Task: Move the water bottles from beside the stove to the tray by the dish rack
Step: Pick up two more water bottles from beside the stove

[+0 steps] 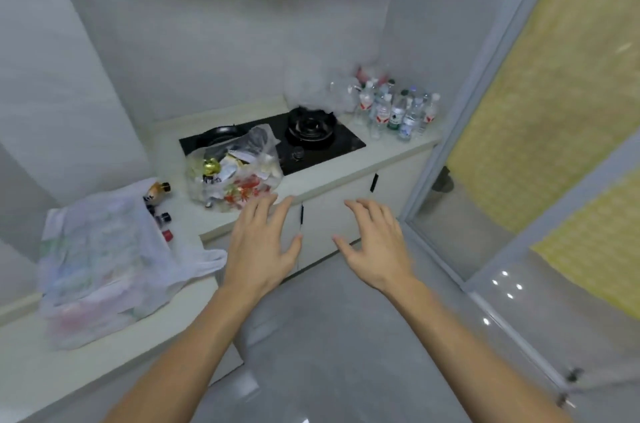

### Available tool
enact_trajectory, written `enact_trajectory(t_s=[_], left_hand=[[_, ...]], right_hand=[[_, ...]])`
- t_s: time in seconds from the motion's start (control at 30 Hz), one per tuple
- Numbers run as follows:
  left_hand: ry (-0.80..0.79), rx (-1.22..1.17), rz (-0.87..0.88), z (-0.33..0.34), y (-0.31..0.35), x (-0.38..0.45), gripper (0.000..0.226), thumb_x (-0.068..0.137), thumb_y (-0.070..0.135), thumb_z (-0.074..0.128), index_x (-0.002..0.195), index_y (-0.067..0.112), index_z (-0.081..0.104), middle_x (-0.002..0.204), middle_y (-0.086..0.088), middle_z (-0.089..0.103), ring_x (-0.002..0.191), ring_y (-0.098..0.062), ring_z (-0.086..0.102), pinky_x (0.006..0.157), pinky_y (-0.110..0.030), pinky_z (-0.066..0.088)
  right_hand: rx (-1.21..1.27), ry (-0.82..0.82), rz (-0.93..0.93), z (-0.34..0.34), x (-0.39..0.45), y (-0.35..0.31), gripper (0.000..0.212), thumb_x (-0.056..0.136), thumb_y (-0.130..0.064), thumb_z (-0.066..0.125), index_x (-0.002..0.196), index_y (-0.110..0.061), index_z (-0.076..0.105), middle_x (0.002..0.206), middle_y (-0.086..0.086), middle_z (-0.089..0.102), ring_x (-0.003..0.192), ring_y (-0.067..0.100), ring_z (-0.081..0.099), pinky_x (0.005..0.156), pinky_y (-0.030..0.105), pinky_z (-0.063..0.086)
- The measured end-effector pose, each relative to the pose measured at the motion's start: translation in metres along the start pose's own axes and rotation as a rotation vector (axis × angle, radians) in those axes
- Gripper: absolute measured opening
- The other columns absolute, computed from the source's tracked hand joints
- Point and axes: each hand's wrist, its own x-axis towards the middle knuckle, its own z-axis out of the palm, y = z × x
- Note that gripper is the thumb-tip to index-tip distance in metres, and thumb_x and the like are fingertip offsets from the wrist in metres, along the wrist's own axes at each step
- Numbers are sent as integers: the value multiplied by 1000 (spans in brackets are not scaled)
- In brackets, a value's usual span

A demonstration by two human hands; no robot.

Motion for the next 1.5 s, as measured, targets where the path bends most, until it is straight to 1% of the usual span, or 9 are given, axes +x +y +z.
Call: enact_trajectory(t_s=[0.27,0.53,0.67,0.77,0.83,0.97,1.2,1.4,1.5], left_hand=[[-77,-26,128,92,49,150,66,97,56,46,155,25,45,150,-3,50,142,-26,44,113,-46,45],[-103,-54,107,175,106,306,67,95,52,51,155,24,45,147,-1,53,139,-26,45,108,-45,49],[-142,-79,88,217,130,362,67,96,48,57,156,24,44,146,-1,52,138,-26,45,105,-45,51],[-164,-103,87,246,143,405,68,94,49,55,156,24,44,146,-1,53,138,-26,46,103,-45,52],[-162,-122,77,262,147,430,67,94,46,60,155,21,46,144,-2,54,136,-26,48,99,-45,54],[-179,-196,21,313,150,501,66,95,39,69,155,22,46,141,-1,54,131,-23,49,93,-40,54],[-262,-384,-181,392,150,616,75,95,35,71,159,25,35,142,-3,50,133,-27,48,92,-45,49],[-307,-477,-355,438,138,686,82,92,37,74,160,28,29,154,-5,42,137,-30,49,102,-49,48],[-324,-541,-431,458,135,706,77,89,38,77,154,31,36,153,-2,44,133,-28,53,103,-46,49]], right_hand=[[77,85,121,12,102,121,71,94,-62,49,153,-23,46,150,0,50,140,23,43,115,44,41],[114,6,162,4,221,254,79,91,-67,39,157,-24,39,156,-2,44,143,22,39,117,46,41],[119,-1,181,-3,280,306,70,96,-53,60,156,-23,39,155,-1,44,140,24,39,114,46,43],[155,0,185,-3,324,336,69,95,-48,65,155,-23,40,154,-1,45,139,25,39,112,46,45],[153,-9,180,-1,347,351,70,95,-46,66,156,-23,40,154,-1,45,139,26,40,111,45,45],[203,-44,244,16,415,396,70,96,-41,70,156,-21,39,153,1,45,136,27,42,111,40,43],[229,-111,362,43,526,472,80,95,-40,73,159,-18,32,153,4,44,137,31,46,109,43,42],[324,-114,431,70,602,511,83,90,-37,78,156,-17,32,152,8,47,139,30,49,110,46,46],[392,-165,443,88,628,523,86,89,-34,80,157,-18,30,155,7,45,140,28,49,110,42,44]])
